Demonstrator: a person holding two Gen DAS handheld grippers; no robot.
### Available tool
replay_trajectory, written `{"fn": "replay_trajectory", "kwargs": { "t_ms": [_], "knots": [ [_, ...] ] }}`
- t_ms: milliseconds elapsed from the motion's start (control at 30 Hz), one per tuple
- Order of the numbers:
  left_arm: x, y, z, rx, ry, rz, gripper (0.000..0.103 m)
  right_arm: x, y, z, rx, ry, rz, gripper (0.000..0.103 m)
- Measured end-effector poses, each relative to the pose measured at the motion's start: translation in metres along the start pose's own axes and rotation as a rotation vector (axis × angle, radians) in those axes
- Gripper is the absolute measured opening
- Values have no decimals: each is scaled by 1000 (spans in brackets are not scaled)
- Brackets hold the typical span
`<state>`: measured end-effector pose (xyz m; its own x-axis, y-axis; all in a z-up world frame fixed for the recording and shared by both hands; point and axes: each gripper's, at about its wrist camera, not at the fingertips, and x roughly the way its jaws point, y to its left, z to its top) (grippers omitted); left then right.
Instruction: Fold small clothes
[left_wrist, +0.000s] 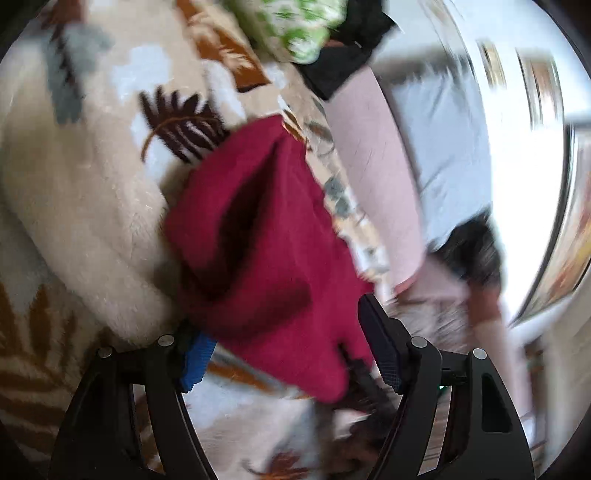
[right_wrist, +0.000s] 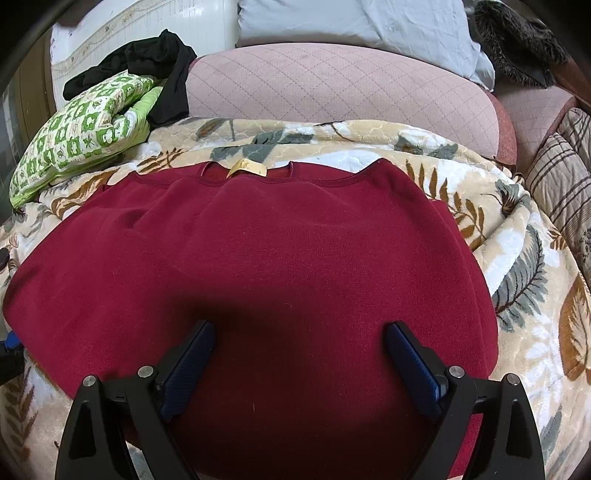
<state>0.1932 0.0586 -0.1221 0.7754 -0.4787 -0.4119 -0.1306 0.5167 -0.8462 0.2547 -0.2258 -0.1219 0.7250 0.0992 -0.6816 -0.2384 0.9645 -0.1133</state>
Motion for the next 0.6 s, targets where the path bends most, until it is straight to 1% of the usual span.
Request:
{"fn": "replay_trajectory", "kwargs": {
  "t_ms": [33,67,100,167,233,267,367,500,600],
  "knots": [
    [-1,-3,-3,50,-18,37,68,0,0,0,0,0,1,94],
    [-1,-5,-4,85,-36,77,61,0,0,0,1,0,1,94],
    [-2,-4,-4,94,-49,97,54,0,0,0,1,-1,1,94],
    [-6,4,0,63,-81,121,49,0,0,0,-1,0,-1,94],
    [-5,11,2,61,-98,134,48,0,0,0,-1,1,-1,94],
    [-4,12,1,63,-102,144,43,0,1,0,-2,1,-2,94],
    [-2,13,-2,73,-126,157,41,1,0,0,-3,1,-2,94],
    [5,11,-5,87,-138,173,29,1,1,0,-3,1,-2,94],
    [7,5,-6,128,-149,196,25,1,0,1,-4,3,-3,94]
  ]
}}
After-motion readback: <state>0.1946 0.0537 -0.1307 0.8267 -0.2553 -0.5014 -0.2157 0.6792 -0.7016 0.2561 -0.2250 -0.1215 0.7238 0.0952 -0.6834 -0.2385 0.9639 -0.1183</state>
